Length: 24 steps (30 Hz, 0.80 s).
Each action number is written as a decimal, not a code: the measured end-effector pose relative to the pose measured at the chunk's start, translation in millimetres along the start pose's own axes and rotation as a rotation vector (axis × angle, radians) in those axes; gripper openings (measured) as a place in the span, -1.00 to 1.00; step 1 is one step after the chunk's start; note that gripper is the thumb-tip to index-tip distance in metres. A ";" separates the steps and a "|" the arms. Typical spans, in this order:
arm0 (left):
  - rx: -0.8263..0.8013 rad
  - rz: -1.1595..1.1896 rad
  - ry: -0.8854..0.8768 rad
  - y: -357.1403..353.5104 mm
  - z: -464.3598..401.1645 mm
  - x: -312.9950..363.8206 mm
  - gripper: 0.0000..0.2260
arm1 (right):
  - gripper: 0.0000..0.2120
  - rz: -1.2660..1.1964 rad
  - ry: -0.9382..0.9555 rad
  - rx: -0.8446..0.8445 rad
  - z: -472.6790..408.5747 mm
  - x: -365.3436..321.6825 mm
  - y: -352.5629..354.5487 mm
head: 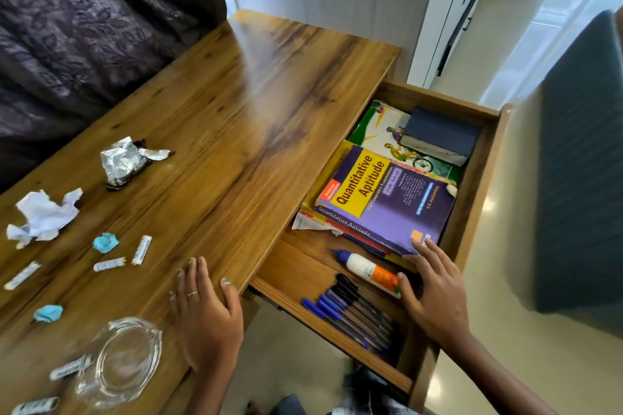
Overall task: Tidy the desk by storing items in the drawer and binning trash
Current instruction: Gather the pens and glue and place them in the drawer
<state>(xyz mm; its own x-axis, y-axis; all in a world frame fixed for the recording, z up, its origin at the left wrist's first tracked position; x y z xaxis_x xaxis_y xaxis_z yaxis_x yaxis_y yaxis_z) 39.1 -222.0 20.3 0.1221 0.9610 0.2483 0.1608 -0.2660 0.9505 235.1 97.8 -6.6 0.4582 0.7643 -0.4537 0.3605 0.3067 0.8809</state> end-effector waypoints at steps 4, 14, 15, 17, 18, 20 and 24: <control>-0.025 -0.015 0.003 -2.3 -0.9 -2.1 -0.47 | -0.53 -0.013 0.019 0.014 -12.3 -16.9 -6.3; -0.087 -0.051 -0.003 -4.3 -0.8 -1.5 -0.34 | -0.52 -0.065 0.101 0.048 -46.6 -70.7 -29.1; -0.094 -0.045 -0.002 -4.4 -1.0 -0.7 -0.33 | -0.52 -0.081 0.120 0.049 -49.9 -77.2 -31.2; -0.109 -0.028 0.005 -4.7 -1.0 -1.4 -0.28 | -0.53 -0.147 0.204 0.053 -57.0 -95.7 -34.8; -0.117 -0.021 0.005 -4.7 -0.7 -0.9 -0.24 | -0.54 -0.190 0.262 0.054 -60.0 -106.5 -36.1; -0.139 -0.004 -0.007 -7.4 0.2 2.5 -0.18 | -0.55 -0.257 0.384 0.045 -65.7 -127.6 -39.4; -0.216 -0.003 -0.026 -15.2 5.5 17.3 0.00 | -0.47 -0.205 0.643 -0.065 -73.9 -168.5 -58.5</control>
<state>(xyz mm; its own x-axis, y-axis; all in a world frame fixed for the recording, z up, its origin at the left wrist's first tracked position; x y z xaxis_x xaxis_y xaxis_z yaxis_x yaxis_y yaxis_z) 44.2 -201.7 9.1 0.1478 0.9587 0.2432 -0.0518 -0.2380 0.9699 76.8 -7.0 28.2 -0.1957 0.8660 -0.4602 0.3297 0.5000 0.8008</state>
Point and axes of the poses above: each hand's wrist, its own z-axis away from the middle knuckle, its own y-axis out of the back of the hand, x = y × z, the point moved 10 cm from there along -z, towards the middle knuckle, and after that the axes turned 4 degrees about y, right-handed, at the moved point
